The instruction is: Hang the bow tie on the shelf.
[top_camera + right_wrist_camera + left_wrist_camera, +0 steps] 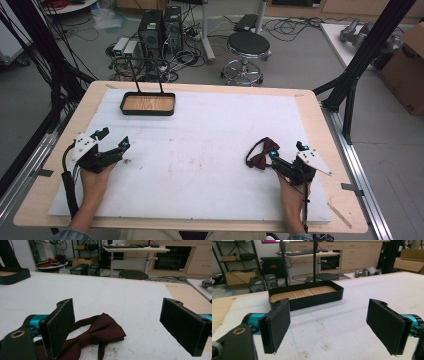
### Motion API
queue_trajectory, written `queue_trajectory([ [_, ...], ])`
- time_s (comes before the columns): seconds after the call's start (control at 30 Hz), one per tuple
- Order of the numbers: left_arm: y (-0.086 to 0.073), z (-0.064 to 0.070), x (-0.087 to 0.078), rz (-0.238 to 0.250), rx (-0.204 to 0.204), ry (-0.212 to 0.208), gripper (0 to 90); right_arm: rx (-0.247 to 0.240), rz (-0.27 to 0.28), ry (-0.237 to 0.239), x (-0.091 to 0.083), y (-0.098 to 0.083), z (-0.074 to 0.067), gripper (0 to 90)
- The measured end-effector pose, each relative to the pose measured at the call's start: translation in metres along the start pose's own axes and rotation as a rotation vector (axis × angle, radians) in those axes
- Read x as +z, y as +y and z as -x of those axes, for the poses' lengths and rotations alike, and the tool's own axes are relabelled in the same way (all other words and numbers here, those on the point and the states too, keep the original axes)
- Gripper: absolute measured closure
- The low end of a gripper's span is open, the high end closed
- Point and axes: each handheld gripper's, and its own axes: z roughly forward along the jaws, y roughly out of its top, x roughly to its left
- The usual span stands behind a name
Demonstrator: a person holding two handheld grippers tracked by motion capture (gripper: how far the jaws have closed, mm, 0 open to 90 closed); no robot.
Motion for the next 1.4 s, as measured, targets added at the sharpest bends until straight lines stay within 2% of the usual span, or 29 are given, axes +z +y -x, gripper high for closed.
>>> queue_trajectory([
  [0.53, 0.0002, -0.0003, -0.0005, -0.011, -0.007, 0.010, 19.0, 0.015, -0.009, -0.002, 0.0000, -0.0004, 0.0004, 11.7],
  [1.03, 0.0000, -0.0002, 0.0008, -0.012, -0.011, 0.021, 19.2, 0.007, -0.018, -0.001, 0.0012, -0.0005, -0.0003, 11.9],
  [1.17, -0.0001, -0.0007, 0.0017, -0.012, -0.023, 0.029, 19.2, 0.016, -0.025, 0.005, 0.0015, -0.0005, -0.0017, 11.9],
  [1.27, 0.0001, -0.0004, 0.0011, -0.018, -0.017, 0.026, 19.2, 0.017, -0.026, 0.015, 0.0021, 0.0001, -0.0034, 15.8],
  [1.4, 0.0000, -0.0001, 0.0018, -0.015, -0.015, 0.030, 19.2, 0.019, -0.044, 0.022, 0.0045, 0.0014, -0.0085, 16.2],
])
